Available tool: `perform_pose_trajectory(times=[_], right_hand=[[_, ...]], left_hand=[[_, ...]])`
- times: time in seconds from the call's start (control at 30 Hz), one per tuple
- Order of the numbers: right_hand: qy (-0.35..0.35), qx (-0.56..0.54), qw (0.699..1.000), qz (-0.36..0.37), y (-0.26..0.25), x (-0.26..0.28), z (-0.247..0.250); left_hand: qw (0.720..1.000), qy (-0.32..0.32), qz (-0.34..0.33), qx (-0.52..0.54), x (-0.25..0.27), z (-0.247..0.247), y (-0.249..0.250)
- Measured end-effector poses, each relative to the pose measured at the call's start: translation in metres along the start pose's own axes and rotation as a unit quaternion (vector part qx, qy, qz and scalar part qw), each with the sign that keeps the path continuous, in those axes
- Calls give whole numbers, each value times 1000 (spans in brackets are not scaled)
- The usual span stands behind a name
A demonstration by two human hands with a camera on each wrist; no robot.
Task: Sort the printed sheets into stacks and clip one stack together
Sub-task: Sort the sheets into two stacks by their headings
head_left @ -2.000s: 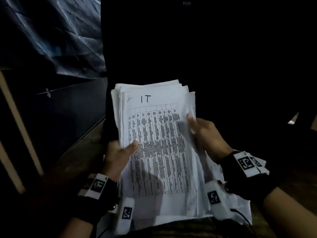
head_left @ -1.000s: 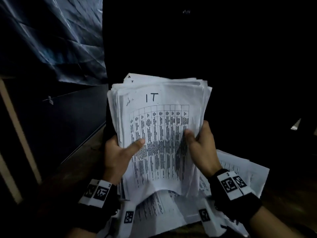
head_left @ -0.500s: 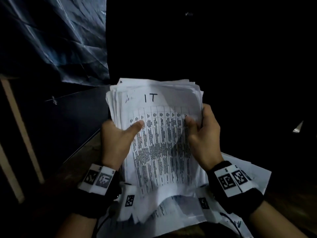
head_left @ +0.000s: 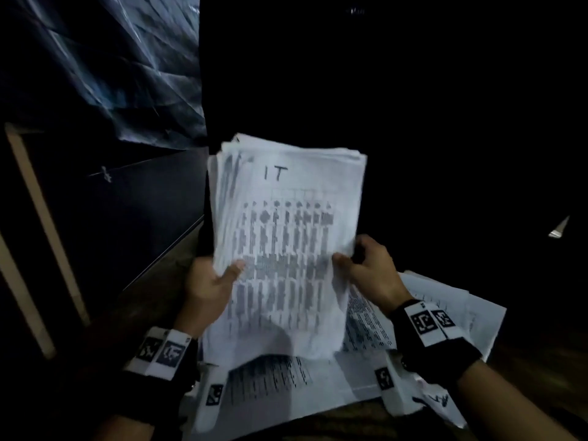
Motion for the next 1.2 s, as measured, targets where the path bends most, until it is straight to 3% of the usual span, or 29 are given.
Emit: perform_pose_trajectory(times=[0.1,0.2,0.3,0.4,0.5,0.6,0.7,0.8,0.93,1.07,1.2], right_hand=[[-50,166,983,-67,30,-10,-22],[-128,327,930,-106,56,0,-56],[-182,328,918,-130,64,13,-98],[-241,376,890,-86,70,25,-149],[-233,355,899,-106,79,26,-168],[-204,325,912,-143,77,24,-157],[-135,279,932,-185,74,8,-104],[-60,297,931,-203,86,-11,-41],[-12,310,919,-241,127,-20,6],[-13,338,904,-264,153,-23,5],[7,300,926,-230,139,-32,5]], left_hand=[[997,62,-35,-29,-16,36,18],[988,138,-69,-30,-27,67,27],[982,179,-62,-23,-28,80,26],[980,196,-40,-24,-25,82,24],[979,195,-46,-26,-26,80,19],[979,199,-47,-11,-25,81,19],[977,207,-43,13,-24,83,24],[972,229,-43,22,-29,95,18],[970,238,-40,22,-31,102,6],[974,225,-24,14,-28,97,7],[977,212,-18,27,-24,92,2]])
Point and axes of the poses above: each hand's wrist, its own x-axis away from the middle knuckle, its own z-axis out of the back of the hand, y = z × x, the point moved 10 cm from there along -x, towards the middle knuckle, and after that the axes turned 15 degrees about -z, right-handed, at the moved point
